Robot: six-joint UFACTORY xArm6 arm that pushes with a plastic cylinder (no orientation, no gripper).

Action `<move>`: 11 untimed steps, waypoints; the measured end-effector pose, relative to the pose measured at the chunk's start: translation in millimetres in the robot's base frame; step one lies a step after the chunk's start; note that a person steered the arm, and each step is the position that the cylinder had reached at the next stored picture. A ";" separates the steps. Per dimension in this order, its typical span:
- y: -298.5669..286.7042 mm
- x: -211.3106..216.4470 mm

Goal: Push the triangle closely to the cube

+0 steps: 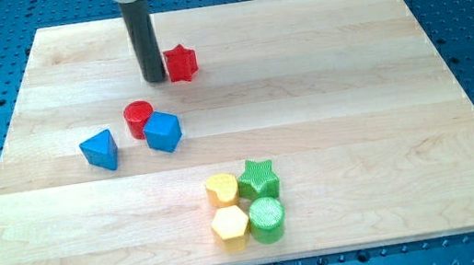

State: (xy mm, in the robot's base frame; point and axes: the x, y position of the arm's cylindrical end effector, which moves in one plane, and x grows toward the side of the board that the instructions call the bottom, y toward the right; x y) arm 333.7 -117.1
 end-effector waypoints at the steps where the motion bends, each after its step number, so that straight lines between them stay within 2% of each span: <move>1: -59.7 12.7; 2: -128.1 52.0; 3: -142.5 110.4; 4: -122.3 150.4; 5: -111.7 142.5; 6: -119.6 101.3; 7: -124.6 99.7; 8: -85.6 104.4; 10: -80.9 127.1; 11: -55.2 132.1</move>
